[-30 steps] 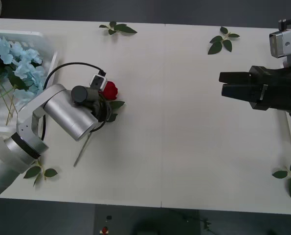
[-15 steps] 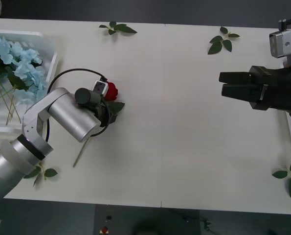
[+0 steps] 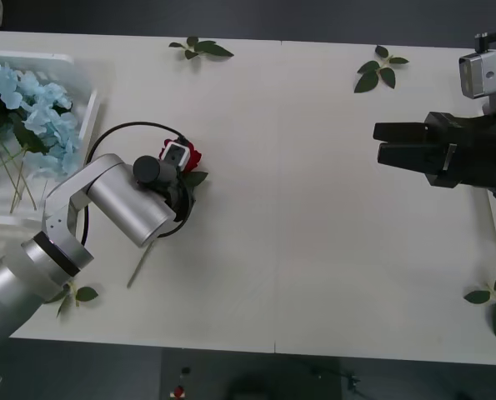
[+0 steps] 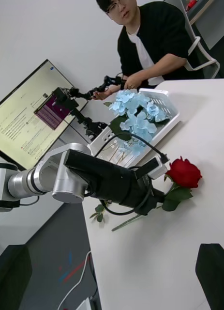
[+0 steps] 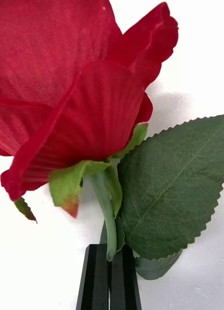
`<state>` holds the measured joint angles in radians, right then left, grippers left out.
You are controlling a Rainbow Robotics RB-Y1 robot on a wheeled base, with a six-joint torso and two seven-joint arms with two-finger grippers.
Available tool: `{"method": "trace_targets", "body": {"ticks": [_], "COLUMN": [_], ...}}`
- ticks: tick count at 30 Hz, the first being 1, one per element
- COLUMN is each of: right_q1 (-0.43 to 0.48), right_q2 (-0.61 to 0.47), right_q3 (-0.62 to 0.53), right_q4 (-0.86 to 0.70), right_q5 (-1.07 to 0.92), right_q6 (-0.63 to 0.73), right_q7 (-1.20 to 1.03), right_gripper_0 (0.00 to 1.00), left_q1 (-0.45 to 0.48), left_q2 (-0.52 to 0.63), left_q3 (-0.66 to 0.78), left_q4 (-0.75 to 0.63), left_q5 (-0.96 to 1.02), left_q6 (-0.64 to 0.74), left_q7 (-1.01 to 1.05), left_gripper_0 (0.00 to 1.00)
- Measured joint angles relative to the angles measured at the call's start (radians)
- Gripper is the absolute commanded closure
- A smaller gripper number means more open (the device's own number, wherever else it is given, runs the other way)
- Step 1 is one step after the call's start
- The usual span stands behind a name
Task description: Put the red flowers into the right box and the blue flowers into the left box
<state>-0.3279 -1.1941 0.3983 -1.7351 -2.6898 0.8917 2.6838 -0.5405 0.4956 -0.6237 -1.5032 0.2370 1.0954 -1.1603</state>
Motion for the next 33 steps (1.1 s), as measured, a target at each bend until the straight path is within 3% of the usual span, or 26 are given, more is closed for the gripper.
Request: {"method": "trace_targets", "body": {"ticks": [6, 18, 24, 29, 33], "right_q1": [0.0, 0.0, 0.0, 0.0, 0.0], "right_q2": [0.0, 0.0, 0.0, 0.0, 0.0], "right_q3": [0.0, 0.0, 0.0, 0.0, 0.0], "right_q4": [0.0, 0.0, 0.0, 0.0, 0.0], "right_q5": [0.0, 0.0, 0.0, 0.0, 0.0], "right_q6": [0.0, 0.002, 0.002, 0.002, 0.002], "right_q7": [0.0, 0.0, 0.0, 0.0, 0.0], "right_gripper_0": [0.0, 0.0, 0.0, 0.0, 0.0], "left_q1": [0.0, 0.001, 0.082, 0.178, 0.204], "left_q2": [0.012, 0.121, 0.141, 0.141, 0.131], "left_q3": [0.011, 0.233, 0.36, 0.378, 0.364], "left_q4": [-0.066, -0.443, -0.584, -0.643, -0.646], "left_q5": [0.12, 0.41, 0.534, 0.642, 0.763], "left_q6": [0.0, 0.032, -0.162, -0.368, -0.409], "left_q7": [0.0, -0.005, -0.028, -0.072, -0.158], "left_gripper_0": [1.0, 1.0, 1.0, 1.0, 1.0]}}
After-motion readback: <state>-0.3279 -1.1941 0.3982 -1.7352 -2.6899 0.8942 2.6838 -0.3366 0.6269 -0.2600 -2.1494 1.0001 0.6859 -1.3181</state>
